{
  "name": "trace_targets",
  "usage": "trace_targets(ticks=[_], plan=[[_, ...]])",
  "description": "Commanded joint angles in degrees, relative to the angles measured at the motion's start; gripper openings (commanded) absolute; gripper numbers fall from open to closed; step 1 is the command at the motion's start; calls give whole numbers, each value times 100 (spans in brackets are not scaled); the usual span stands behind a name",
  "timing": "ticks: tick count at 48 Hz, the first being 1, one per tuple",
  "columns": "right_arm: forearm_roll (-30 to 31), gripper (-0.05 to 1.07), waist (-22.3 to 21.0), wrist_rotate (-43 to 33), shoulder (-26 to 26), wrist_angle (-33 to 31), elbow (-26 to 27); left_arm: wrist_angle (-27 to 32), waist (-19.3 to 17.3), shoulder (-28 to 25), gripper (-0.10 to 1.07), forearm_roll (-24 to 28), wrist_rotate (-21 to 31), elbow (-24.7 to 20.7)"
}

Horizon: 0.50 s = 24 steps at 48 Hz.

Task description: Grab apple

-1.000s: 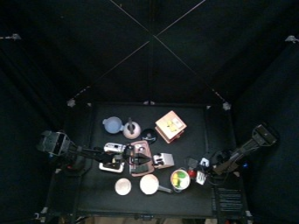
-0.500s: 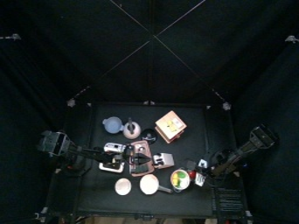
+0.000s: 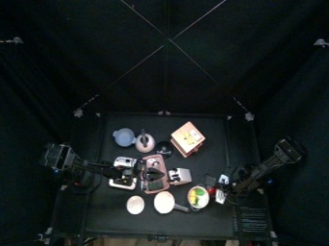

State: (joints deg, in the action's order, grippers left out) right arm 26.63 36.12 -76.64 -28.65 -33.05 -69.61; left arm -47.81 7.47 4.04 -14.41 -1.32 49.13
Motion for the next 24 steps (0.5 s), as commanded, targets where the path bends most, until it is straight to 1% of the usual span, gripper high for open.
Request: trace_targets(ticks=[1, 11, 19, 24], plan=[[-9, 83, -44, 0, 18, 18, 26, -44, 9, 193, 55, 9, -18, -9], [-9, 75, -62, 9, -35, 9, 35, -53, 35, 422, 55, 26, -18, 246], [-9, 74, -53, 9, -229, -123, 105, -44, 53, 659, 55, 18, -9, 448], [-9, 74, -53, 9, -448, -378, 149, -44, 70, 747, 55, 9, -9, 519]])
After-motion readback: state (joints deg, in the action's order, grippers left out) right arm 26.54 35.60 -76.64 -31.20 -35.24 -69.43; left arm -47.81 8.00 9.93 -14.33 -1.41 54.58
